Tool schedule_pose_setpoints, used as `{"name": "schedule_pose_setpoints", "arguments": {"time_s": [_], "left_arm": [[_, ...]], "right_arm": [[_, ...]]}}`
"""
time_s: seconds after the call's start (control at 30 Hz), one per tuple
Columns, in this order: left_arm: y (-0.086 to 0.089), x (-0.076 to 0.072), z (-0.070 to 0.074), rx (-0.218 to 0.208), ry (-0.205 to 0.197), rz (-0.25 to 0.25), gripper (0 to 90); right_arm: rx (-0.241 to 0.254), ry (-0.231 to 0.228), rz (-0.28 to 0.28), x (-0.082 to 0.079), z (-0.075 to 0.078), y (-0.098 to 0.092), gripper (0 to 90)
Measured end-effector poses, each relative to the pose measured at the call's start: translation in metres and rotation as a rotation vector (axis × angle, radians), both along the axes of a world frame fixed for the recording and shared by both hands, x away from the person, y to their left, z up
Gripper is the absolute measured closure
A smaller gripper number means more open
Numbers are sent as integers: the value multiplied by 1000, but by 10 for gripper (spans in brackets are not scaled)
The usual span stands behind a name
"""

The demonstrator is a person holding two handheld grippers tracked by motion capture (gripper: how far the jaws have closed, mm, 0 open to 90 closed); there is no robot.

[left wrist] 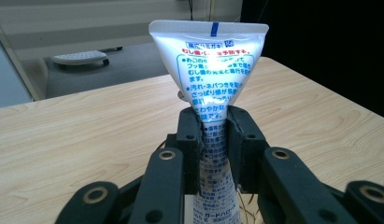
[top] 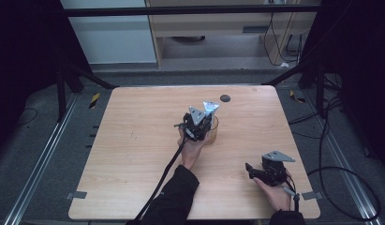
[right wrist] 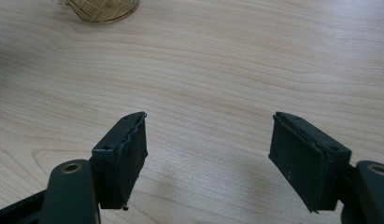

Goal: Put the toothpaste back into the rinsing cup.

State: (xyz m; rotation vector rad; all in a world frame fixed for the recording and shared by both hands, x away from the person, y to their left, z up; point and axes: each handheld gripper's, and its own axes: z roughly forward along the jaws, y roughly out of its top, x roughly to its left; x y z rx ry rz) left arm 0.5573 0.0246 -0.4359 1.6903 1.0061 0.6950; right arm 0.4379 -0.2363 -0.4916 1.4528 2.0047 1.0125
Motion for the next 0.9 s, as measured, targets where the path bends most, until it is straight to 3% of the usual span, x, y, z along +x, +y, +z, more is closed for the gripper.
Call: {"name": "schedule_pose_setpoints", "arguments": {"time_s": [0.2,0.37,0.47,0.57,0.8,0.9], "left_arm": [[0,1,-8,37,31,-1,742],[1,-2,-8,35,27,-6,725],[3,-4,-5,28,22,-12,676],[9,-9,2,-10,6,-43,646],[20,-29,15,69,-24,-81,539],[30,-35,18,69,-4,-102,495]], "right_arm": [[1,2,0,0,0,1,272],[1,2,-1,0,0,0,272],[-2,1,0,0,0,0,272],[0,2,-1,0,0,1,271],[-6,1,-3,1,-1,1,271],[-9,0,-4,1,-1,2,269]]}}
